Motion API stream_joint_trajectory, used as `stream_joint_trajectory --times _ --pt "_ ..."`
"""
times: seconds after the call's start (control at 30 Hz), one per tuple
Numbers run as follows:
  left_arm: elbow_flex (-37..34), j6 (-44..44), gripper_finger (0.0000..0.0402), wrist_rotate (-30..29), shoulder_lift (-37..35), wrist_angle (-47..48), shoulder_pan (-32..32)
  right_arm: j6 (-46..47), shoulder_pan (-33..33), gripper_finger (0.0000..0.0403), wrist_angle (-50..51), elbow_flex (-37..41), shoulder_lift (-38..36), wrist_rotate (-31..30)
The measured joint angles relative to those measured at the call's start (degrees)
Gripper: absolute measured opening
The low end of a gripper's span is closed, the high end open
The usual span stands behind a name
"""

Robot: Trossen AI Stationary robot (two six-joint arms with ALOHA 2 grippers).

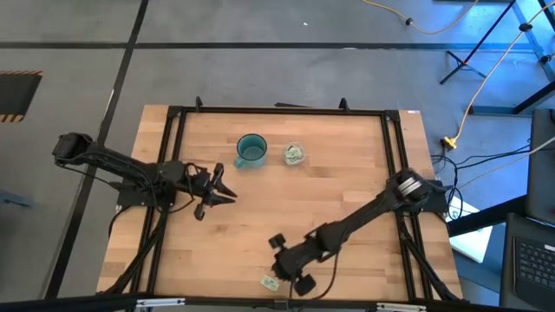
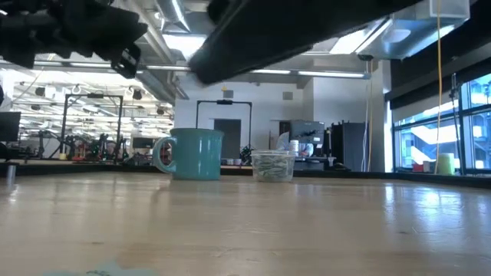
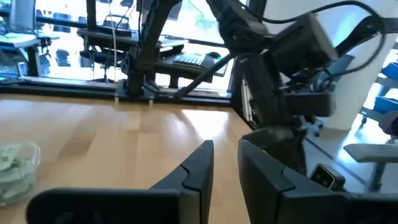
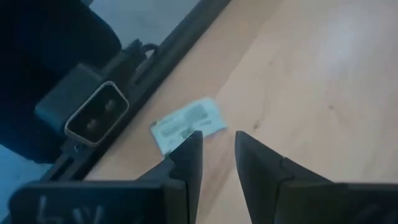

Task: Pick and place items into bin
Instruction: Put the white stevia packet into the transparent bin

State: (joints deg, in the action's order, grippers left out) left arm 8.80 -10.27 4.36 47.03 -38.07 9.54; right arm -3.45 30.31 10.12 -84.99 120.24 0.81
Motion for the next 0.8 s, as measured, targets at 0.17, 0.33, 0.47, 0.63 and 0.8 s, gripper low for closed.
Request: stream_joint_trajectory --times 0.17,0.33,0.47,0.63,0.8 --pt "-0.81 -0.09 0.0068 -0.33 -0.26 -0.40 1.29 0.01 0.78 0.0098 5.53 -9.83 7.09 -0.01" --pt "-0.81 -0.10 0.0066 -0.26 -0.31 -0.82 1.73 -0.80 1.08 0.0098 7.50 -15.34 12.11 -0.07" --pt "-0.78 -0.08 0.0067 -0.25 -0.29 -0.60 1.71 -0.95 1.08 0.0098 8.74 -16.37 14.76 -0.09" --pt "-0.78 0.04 0.0066 -0.26 -0.29 -0.76 1.69 -1.11 0.98 0.0081 8.67 -16.50 15.83 -0.21" --pt "-0.78 0.19 0.0067 -0.26 -0.29 -0.41 1.69 -1.28 0.96 0.0043 8.87 -16.59 16.05 -0.21"
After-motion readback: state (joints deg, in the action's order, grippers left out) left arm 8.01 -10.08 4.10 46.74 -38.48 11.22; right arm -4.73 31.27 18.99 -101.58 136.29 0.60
